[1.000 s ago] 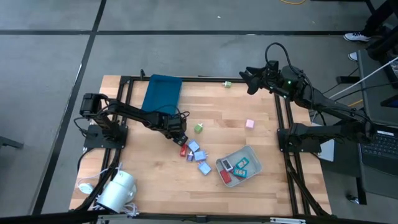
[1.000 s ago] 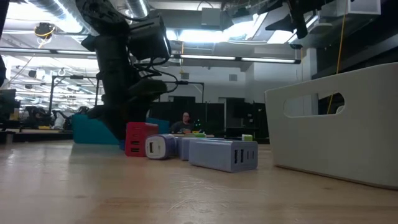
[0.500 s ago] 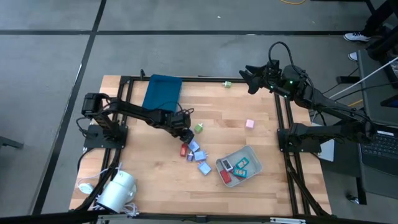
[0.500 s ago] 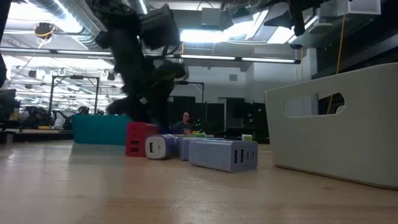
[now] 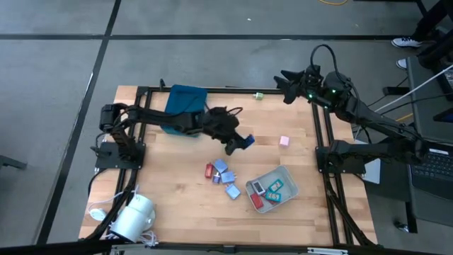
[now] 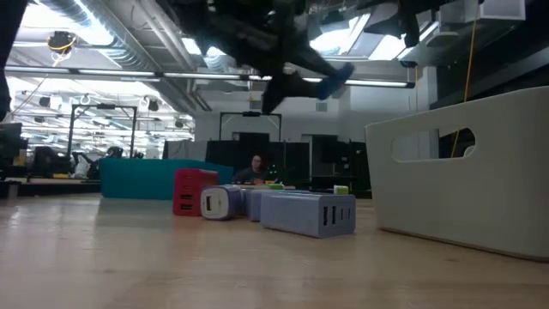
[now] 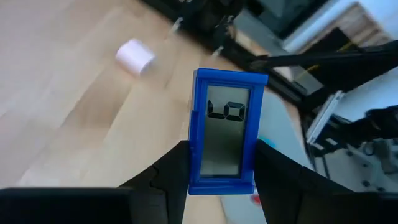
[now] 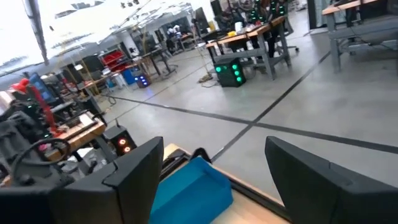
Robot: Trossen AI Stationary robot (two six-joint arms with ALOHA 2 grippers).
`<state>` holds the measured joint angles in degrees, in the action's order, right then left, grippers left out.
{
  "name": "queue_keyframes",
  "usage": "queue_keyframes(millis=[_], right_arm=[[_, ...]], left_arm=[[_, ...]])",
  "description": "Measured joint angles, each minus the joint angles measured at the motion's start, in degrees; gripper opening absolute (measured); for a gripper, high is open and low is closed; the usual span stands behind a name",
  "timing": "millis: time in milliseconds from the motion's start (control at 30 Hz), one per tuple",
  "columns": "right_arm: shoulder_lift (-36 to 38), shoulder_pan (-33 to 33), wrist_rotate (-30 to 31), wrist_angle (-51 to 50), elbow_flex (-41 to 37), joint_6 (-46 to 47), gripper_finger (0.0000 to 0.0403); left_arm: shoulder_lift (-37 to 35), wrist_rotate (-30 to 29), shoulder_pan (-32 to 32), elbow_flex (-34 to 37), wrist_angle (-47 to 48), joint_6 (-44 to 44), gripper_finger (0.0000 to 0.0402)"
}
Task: Pick & Place Office items
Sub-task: Put the blue digital clock into the gray bin
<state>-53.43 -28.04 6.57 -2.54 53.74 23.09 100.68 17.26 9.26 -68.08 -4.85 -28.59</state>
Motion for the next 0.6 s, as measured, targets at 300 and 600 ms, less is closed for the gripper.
queue_keyframes(millis=[300,600], right_arm=[[-0.11,-3.79,-1.11,0.02,0.00,-1.27,0.0286],[-0.26,-5.52,-1.33,-0.46,0.00,-2.54,0.0286]], left_arm=[[18.07,18.40,-2.23,-19.67,-1.36,6.69,0.0145],[34.37,31.16,-7.68,-41.59,2.73,8.91,0.0145]])
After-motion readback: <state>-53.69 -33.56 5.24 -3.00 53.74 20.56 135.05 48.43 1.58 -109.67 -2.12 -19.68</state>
